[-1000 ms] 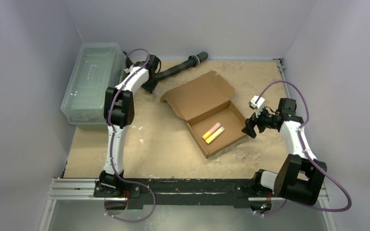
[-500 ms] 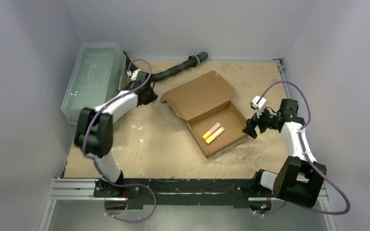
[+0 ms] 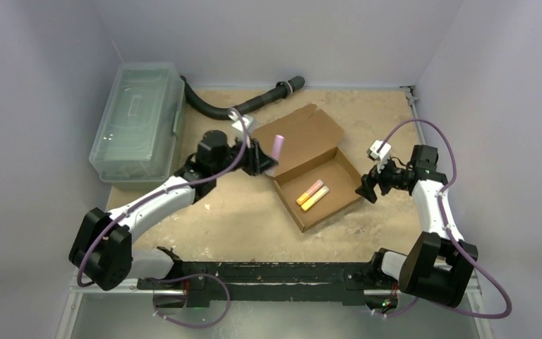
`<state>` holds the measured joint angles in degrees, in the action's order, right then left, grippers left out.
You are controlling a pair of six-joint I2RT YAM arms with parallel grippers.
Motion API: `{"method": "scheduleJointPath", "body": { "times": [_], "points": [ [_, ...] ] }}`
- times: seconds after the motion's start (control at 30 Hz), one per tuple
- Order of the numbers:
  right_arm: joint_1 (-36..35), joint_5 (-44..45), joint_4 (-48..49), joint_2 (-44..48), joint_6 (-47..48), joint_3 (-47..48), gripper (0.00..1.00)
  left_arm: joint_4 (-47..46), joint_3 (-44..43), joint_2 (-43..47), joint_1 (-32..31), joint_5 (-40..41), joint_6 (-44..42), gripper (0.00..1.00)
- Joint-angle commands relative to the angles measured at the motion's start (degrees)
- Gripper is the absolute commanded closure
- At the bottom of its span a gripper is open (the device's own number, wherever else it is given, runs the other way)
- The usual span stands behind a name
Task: Fold the paper box
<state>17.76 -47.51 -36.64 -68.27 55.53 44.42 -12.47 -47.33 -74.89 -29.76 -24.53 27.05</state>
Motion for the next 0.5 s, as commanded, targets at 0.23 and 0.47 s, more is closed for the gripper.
{"method": "scheduleJointPath", "body": {
  "times": [0.23, 0.47],
  "points": [
    [0.5, -0.4, -0.8, 3.8, -1.9, 3.2, 0.09, 3.2, -9.8, -14.6, -20.7, 8.4, -10.3, 0.98],
    [0.8, -0.5, -1.3, 4.2, -2.0, 3.6, 0.09, 7.8, -19.5, -27.3, -25.2, 12.1, -11.5, 0.78]
  ]
}}
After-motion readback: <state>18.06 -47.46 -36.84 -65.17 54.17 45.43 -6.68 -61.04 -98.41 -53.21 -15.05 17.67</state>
